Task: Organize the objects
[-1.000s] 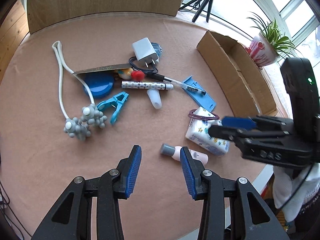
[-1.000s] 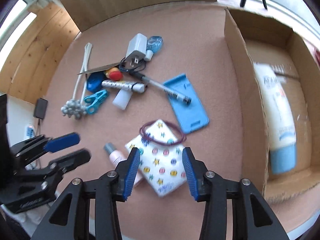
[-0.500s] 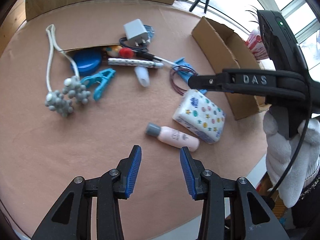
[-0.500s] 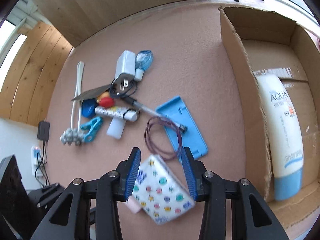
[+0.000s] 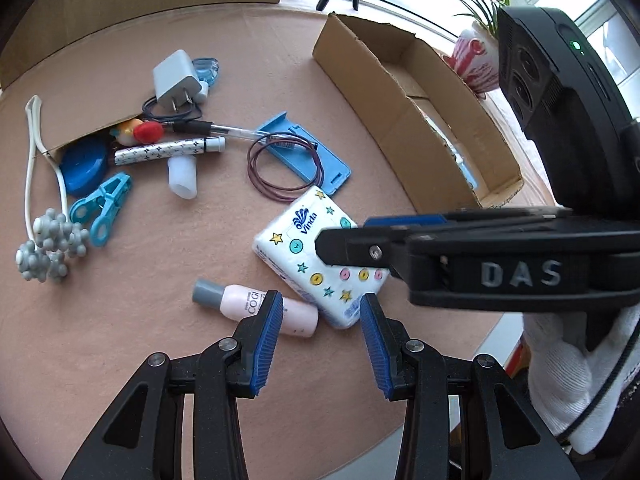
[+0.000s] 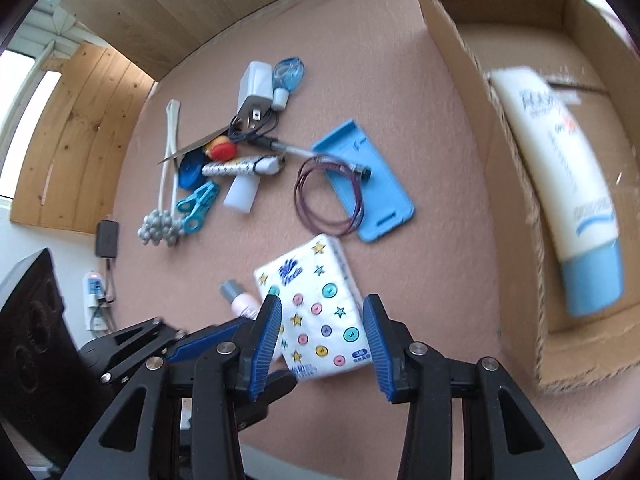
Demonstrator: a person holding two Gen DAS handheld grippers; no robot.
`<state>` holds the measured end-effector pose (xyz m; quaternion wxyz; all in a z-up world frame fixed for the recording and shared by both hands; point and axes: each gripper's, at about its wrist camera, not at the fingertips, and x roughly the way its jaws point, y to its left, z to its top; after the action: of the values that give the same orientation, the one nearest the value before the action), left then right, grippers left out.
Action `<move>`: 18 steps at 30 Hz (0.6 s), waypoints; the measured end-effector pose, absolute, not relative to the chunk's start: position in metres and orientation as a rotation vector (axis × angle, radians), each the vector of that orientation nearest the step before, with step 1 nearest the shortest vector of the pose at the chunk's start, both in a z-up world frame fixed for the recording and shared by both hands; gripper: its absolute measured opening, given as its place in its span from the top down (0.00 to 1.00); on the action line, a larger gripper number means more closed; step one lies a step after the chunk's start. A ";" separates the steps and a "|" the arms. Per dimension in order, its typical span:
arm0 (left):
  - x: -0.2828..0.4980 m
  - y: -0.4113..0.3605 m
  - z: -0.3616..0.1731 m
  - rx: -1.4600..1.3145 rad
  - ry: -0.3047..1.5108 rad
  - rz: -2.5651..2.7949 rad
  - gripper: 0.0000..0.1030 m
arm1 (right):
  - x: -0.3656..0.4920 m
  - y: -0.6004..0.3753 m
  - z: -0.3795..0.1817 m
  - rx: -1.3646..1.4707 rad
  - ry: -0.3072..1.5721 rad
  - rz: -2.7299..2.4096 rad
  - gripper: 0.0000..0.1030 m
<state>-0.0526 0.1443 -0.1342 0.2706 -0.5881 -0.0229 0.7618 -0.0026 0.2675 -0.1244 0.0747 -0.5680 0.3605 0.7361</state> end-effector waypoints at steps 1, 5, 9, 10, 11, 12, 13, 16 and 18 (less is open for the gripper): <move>-0.052 0.144 -0.134 -1.584 -0.059 2.050 0.58 | -0.001 0.267 -0.126 -1.710 1.112 2.205 0.62; -0.054 0.142 -0.134 -1.584 -0.066 2.040 0.58 | 0.002 0.266 -0.127 -1.693 1.083 2.194 0.62; -0.060 0.146 -0.137 -1.588 -0.074 2.013 0.58 | 0.002 0.265 -0.125 -1.681 1.013 2.203 0.62; -0.061 0.152 -0.136 -1.591 -0.064 2.016 0.58 | 0.002 0.265 -0.125 -1.683 1.005 2.206 0.62; -0.062 0.154 -0.137 -1.594 -0.054 2.021 0.58 | 0.002 0.264 -0.125 -1.686 0.986 2.208 0.62; -0.064 0.155 -0.138 -1.594 -0.048 2.018 0.58 | 0.001 0.263 -0.126 -1.689 0.975 2.209 0.62; -0.066 0.156 -0.141 -1.596 -0.052 2.007 0.57 | 0.001 0.263 -0.127 -1.693 0.976 2.208 0.62; -0.068 0.153 -0.146 -1.617 -0.106 1.973 0.57 | 0.001 0.260 -0.129 -1.698 0.980 2.214 0.63; -0.069 0.150 -0.148 -1.620 -0.117 1.973 0.56 | 0.002 0.257 -0.130 -1.700 0.978 2.222 0.63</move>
<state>-0.0688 0.1505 -0.1476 0.2890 -0.6068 -0.0438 0.7392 0.0017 0.2573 -0.1300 0.0890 -0.5713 0.3288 0.7467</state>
